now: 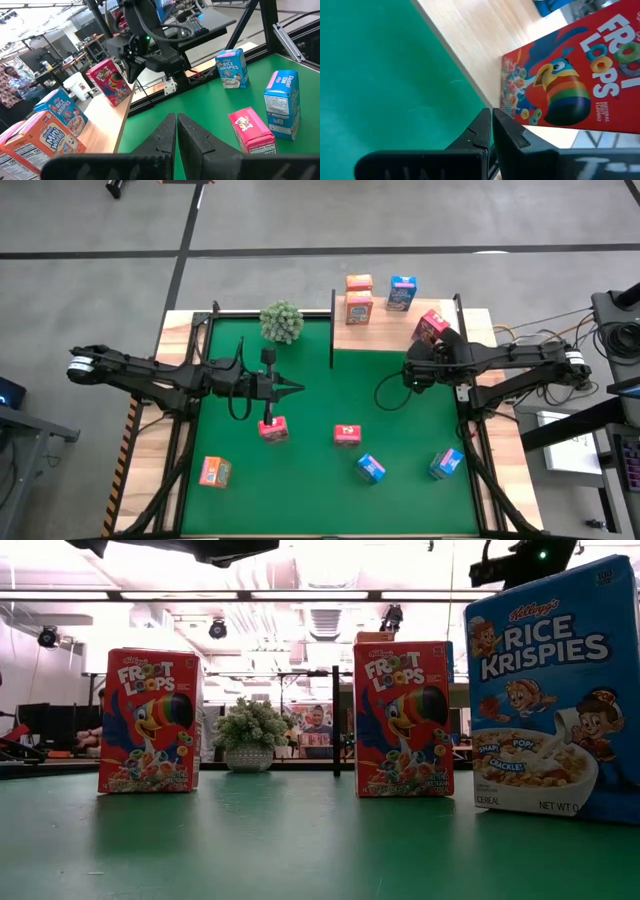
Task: Stack cereal on shelf
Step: Put the top red cereal box on the shelf
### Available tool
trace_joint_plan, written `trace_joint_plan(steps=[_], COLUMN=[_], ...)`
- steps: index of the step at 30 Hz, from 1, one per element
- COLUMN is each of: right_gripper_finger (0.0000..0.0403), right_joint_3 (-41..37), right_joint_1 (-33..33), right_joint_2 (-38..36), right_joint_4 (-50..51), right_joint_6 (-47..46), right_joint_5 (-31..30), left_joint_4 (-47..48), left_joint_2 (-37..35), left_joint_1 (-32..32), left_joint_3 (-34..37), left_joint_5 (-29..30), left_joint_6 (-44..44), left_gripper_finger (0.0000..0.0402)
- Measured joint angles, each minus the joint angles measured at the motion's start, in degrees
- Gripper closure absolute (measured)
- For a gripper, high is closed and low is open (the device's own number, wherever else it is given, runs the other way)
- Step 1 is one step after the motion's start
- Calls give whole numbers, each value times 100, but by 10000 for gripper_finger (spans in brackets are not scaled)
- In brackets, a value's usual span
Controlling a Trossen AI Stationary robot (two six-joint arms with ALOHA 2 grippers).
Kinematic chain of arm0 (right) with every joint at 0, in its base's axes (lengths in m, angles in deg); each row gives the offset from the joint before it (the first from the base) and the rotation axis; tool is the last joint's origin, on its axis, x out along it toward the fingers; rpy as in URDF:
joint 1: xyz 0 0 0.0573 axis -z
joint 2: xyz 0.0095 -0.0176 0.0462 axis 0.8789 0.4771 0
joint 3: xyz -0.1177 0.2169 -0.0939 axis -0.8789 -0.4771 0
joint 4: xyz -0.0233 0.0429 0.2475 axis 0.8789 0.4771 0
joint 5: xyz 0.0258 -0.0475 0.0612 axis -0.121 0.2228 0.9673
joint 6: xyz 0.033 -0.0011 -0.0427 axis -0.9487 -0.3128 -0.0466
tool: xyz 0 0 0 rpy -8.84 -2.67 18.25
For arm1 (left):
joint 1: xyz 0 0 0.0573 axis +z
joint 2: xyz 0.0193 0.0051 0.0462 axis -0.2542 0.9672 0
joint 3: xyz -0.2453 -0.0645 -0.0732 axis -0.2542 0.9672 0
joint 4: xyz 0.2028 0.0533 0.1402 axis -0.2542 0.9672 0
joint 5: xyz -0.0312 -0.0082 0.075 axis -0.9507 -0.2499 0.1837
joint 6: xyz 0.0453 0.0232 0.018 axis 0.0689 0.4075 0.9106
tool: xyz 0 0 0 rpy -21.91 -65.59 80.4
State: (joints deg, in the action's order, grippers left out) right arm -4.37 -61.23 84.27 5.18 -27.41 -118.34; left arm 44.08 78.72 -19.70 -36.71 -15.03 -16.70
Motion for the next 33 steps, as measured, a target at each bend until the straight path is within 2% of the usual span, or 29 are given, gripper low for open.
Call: trace_joint_plan(steps=[9, 33], right_gripper_finger=[394, 394], right_joint_3=[-302, -579], right_joint_1=[66, 1143], right_joint_2=[-2, 4], right_joint_4=[-94, -1278], right_joint_6=[1, 850], right_joint_5=[-624, -1228], left_joint_4=[-2, -2], left_joint_2=[0, 0], left_joint_1=[9, 9], left_joint_3=[0, 0], left_joint_5=[0, -2], left_joint_6=[20, -7], left_gripper_finger=[402, 402])
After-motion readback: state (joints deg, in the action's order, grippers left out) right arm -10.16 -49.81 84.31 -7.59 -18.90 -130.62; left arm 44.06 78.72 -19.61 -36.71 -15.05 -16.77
